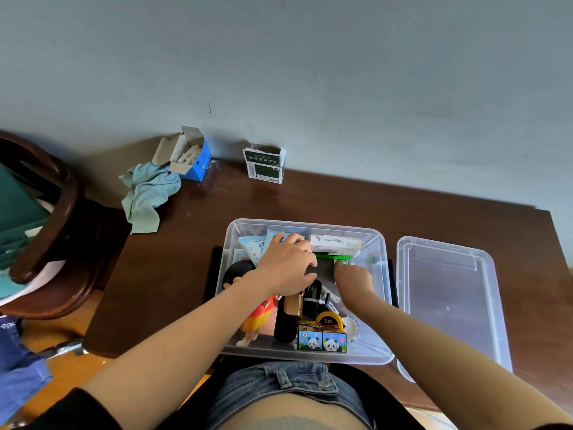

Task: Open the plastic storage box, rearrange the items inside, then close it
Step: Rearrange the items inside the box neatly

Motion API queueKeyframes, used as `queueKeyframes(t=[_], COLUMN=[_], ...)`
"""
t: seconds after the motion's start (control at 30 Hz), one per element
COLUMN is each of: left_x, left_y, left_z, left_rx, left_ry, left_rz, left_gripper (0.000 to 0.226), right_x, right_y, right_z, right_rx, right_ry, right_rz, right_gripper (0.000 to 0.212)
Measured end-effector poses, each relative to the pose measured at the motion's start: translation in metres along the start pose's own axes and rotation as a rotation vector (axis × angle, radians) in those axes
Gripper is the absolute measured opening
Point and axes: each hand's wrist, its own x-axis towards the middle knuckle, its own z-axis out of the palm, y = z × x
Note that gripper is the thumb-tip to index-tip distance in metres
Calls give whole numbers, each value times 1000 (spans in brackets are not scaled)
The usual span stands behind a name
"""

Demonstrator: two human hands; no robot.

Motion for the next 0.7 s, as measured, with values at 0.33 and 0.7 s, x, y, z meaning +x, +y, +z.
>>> queueKeyframes(t=[0.33,0.7], left_x=[1,2], left_y=[-1,-1], left_z=[3,4], left_rx=[-12,-5], left_ry=[8,10], left_rz=[-3,0], left_gripper=[30,30], right_x=[-8,-9], right_y=[-7,-5], right_z=[7,12], right_rx=[62,-16], right_ry=[-70,76], right_rz=[-80,-240], right_gripper=[18,48])
